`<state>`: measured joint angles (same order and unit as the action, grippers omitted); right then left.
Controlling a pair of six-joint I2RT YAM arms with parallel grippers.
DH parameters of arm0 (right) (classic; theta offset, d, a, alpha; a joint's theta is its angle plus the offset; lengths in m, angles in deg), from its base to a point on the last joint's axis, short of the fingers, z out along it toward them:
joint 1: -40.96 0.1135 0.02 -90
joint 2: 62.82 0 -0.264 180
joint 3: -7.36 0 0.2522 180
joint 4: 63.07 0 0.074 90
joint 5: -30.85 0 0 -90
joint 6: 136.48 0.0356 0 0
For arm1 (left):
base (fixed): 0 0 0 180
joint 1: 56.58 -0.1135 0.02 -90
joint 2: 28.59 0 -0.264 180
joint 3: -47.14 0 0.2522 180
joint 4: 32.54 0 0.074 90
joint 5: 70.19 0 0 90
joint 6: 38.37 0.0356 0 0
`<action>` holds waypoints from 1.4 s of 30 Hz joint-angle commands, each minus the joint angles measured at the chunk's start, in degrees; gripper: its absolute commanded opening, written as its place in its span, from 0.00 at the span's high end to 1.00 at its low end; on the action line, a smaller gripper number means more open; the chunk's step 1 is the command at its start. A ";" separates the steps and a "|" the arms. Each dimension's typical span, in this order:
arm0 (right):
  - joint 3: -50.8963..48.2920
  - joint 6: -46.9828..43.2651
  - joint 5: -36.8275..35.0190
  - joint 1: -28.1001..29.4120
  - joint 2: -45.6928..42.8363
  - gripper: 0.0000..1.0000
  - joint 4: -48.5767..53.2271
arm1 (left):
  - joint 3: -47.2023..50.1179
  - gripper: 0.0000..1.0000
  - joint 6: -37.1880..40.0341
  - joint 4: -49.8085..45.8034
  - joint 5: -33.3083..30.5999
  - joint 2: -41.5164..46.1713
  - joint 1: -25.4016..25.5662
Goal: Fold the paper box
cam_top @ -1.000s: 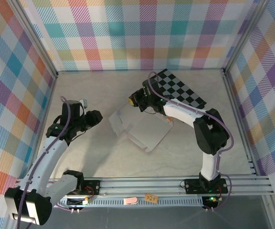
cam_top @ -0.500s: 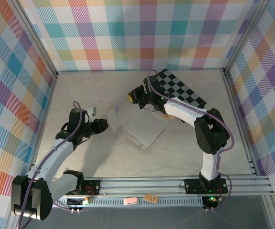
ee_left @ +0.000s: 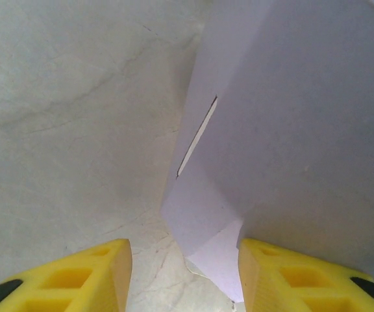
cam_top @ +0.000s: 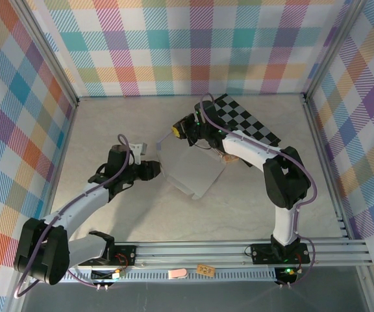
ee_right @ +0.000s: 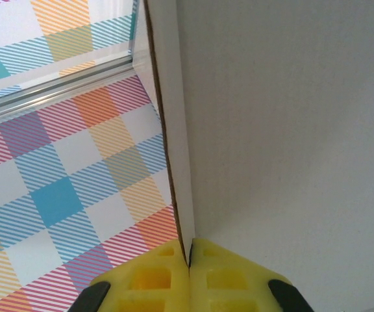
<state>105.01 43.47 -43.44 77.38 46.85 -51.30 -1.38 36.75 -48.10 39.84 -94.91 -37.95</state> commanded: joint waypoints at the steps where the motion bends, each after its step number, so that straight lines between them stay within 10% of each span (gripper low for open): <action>1: 1.89 1.15 1.07 0.31 1.17 1.00 0.86 | -1.88 0.52 1.71 4.31 -1.00 -1.40 1.18; 13: 1.01 -0.34 1.33 0.22 1.19 1.00 0.50 | -0.66 0.48 2.47 9.71 -2.42 -2.88 2.64; 42: -23.35 -3.92 11.76 0.90 4.76 1.00 -54.17 | 9.30 0.46 2.13 14.39 -12.57 -2.36 5.75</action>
<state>82.76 41.04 -35.73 77.99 50.28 -96.70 7.08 39.05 -38.77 28.47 -97.51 -33.33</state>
